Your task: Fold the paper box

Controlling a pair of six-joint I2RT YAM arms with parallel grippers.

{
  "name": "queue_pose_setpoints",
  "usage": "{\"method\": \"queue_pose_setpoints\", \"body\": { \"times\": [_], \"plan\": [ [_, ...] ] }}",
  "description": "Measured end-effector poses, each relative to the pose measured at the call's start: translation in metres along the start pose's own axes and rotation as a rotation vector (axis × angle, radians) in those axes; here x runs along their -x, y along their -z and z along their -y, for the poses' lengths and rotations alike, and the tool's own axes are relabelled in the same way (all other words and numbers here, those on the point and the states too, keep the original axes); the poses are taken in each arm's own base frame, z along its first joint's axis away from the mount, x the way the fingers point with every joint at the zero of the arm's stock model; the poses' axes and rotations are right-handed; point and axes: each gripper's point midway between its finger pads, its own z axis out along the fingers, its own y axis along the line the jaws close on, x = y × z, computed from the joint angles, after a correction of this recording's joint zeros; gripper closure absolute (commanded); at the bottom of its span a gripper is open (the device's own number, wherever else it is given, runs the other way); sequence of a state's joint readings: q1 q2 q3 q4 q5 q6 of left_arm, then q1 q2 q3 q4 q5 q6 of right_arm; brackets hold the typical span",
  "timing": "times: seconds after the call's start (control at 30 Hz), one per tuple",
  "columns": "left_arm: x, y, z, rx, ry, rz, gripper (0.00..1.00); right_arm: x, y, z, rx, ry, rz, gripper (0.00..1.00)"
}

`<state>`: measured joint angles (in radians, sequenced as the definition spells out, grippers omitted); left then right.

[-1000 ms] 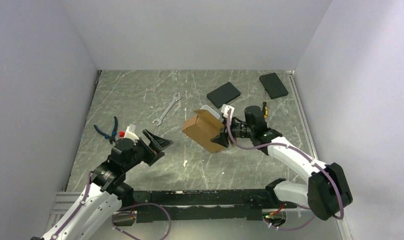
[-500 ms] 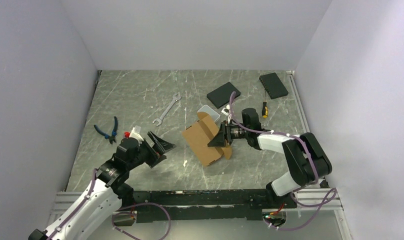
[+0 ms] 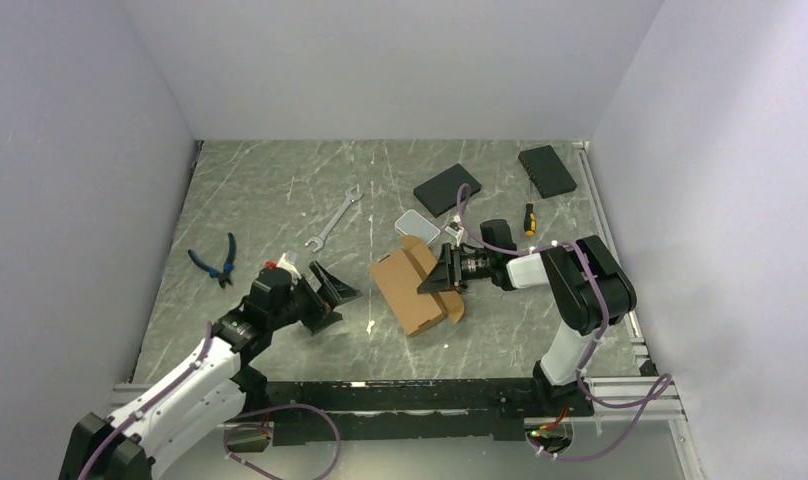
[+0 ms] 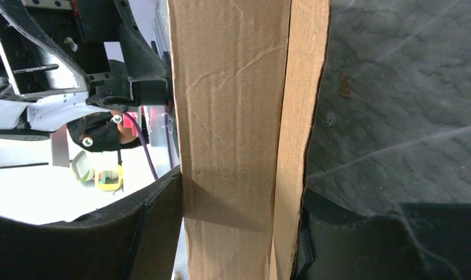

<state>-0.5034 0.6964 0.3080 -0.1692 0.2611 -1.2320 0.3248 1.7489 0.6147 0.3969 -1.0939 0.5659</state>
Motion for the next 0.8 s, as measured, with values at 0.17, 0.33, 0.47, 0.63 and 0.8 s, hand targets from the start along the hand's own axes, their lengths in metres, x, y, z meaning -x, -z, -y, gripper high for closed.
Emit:
{"method": "queue_pose_setpoints", "body": {
  "times": [0.17, 0.33, 0.47, 0.63, 0.8],
  "plan": [
    [-0.004, -0.014, -0.012, 0.069, -0.001, -0.052, 0.02, 0.002, 0.001, 0.005, -0.024, -0.034, -0.002, 0.43],
    [0.006, -0.033, 0.009, 0.103, -0.080, -0.096, 0.12, 0.004, 0.001, 0.013, -0.040, -0.059, -0.008, 0.41],
    [0.010, -0.050, 0.036, 0.080, -0.170, -0.120, 0.23, 0.004, 0.002, 0.019, -0.056, -0.082, -0.012, 0.40],
    [0.012, -0.075, 0.054, 0.104, -0.254, -0.159, 0.36, 0.003, 0.004, 0.024, -0.079, -0.092, -0.013, 0.39],
    [0.013, -0.095, 0.073, 0.102, -0.318, -0.181, 0.39, 0.005, 0.005, 0.027, -0.098, -0.085, -0.013, 0.37]
  ]
}}
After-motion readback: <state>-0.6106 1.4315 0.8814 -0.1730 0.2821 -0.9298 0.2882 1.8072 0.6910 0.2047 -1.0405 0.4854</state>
